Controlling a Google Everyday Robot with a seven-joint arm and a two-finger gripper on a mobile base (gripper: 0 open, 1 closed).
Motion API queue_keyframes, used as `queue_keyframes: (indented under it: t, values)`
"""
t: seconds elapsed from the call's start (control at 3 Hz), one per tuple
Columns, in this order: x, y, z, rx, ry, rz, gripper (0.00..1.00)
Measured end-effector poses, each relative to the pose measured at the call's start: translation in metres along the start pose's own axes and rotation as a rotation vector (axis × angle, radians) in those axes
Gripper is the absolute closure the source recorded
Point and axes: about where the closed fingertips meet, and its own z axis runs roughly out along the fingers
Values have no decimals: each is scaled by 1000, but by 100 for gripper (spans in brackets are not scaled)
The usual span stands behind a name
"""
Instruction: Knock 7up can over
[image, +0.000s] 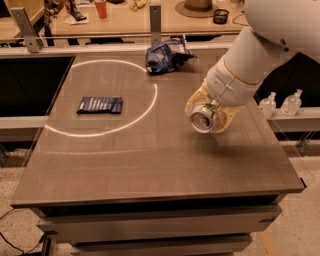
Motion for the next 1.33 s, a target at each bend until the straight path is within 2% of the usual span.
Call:
queue_keyframes:
  t: [0.67, 1.33]
  values:
    - [-12, 10, 16, -75, -15, -42, 100]
    - [-17, 21, 25, -124, -22, -53, 100]
